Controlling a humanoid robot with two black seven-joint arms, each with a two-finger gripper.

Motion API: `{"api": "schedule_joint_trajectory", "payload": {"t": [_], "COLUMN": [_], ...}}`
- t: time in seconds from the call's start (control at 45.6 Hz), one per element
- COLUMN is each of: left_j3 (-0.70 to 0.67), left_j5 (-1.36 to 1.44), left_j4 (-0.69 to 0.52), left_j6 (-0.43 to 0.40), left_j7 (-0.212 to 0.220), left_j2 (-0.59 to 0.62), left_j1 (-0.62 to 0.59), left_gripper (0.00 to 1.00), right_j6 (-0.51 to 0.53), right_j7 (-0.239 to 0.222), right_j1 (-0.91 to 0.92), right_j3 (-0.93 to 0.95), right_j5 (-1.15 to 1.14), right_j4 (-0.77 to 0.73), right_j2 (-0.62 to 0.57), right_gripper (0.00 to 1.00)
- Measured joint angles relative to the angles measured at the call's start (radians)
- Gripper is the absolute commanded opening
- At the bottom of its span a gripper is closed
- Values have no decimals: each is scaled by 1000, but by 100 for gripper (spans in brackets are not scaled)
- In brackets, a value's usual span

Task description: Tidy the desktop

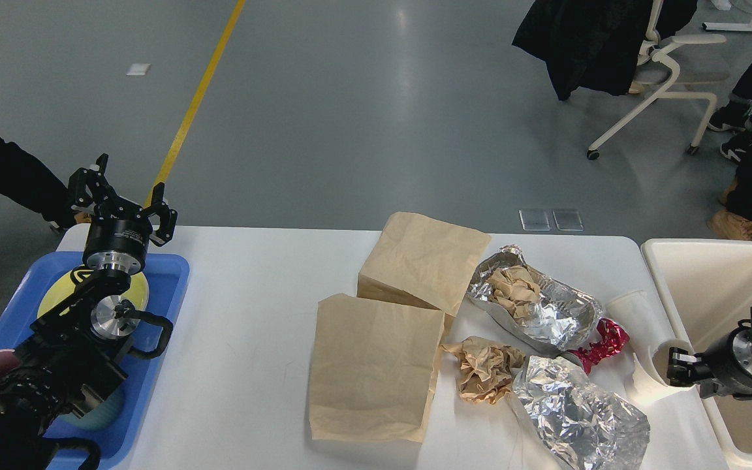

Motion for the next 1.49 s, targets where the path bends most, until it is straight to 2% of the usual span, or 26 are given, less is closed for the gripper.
{"api": "schedule_joint_trajectory", "payload": {"t": [0.307,0.394,0.592,0.833,0.898,1.074,1.205,1.38,1.49], "left_j3": [0,0,0,0,0,0,0,0,0], "left_j5": [0,0,0,0,0,0,0,0,0], "left_j4": [0,0,0,0,0,0,0,0,0], "left_j6": [0,0,0,0,0,0,0,0,0], "left_j7": [0,0,0,0,0,0,0,0,0], "left_j2": [0,0,0,0,0,0,0,0,0], "left_j1": [0,0,0,0,0,0,0,0,0], "left_gripper": [96,96,96,96,96,96,96,96,96], "right_j6": [25,59,244,558,592,605,606,601,461], "right_j7": [0,0,1,1,1,2,1,0,0], "right_j1": [32,68,189,408,469,613,623,399,209], "right_j3": [-3,-12,-33,-135,-170,-207,-208,-187,-140], "right_j5": [-6,-10,-50,-155,-180,-245,-271,-255,-238], "right_j4": [4,9,11,12,13,11,-21,-166,-248], "right_j2": [-7,-33,-119,-181,-189,-215,-224,-229,-231], "right_gripper": [0,0,0,0,0,0,0,0,0]}}
